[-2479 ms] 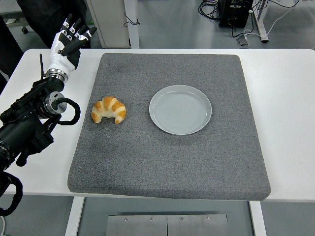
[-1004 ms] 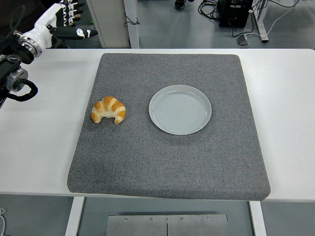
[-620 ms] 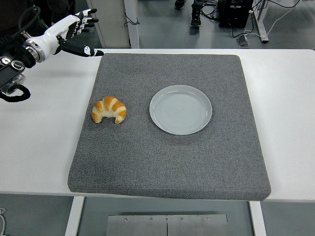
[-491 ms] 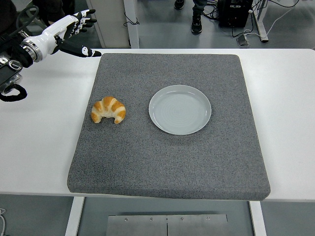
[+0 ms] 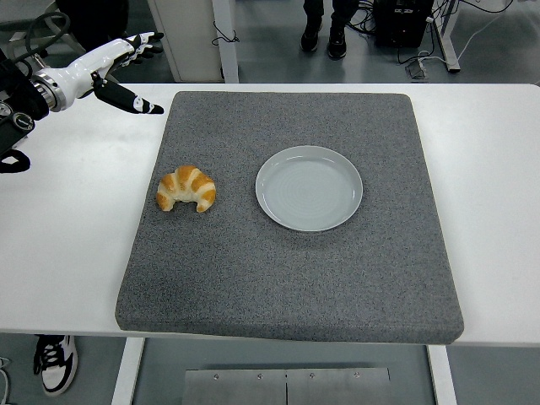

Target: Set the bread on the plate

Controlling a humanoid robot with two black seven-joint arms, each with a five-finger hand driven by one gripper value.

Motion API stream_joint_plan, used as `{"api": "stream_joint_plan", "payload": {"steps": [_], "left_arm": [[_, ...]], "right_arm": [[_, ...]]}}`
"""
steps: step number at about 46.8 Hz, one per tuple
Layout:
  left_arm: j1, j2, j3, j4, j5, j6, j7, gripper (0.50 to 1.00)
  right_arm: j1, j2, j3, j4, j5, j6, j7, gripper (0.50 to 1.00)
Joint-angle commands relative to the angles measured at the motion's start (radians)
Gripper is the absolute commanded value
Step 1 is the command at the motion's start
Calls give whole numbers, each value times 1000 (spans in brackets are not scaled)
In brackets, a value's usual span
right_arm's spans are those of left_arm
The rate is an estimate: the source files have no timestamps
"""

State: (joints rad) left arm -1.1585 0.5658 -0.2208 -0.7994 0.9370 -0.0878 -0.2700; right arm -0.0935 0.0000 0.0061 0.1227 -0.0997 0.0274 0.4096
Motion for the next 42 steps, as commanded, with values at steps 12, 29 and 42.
{"api": "stream_joint_plan", "payload": {"steps": [12, 29, 42], "left_arm": [[0, 3, 83, -38, 14, 92, 2, 948], [0, 80, 153, -236, 37, 177, 9, 948], [2, 105, 195, -302, 85, 177, -12, 948]], "right_arm": [[0, 0, 0, 0, 0, 0, 0, 1000], [0, 0, 0, 0, 0, 0, 0, 1000], [0, 0, 0, 0, 0, 0, 0, 1000]]}}
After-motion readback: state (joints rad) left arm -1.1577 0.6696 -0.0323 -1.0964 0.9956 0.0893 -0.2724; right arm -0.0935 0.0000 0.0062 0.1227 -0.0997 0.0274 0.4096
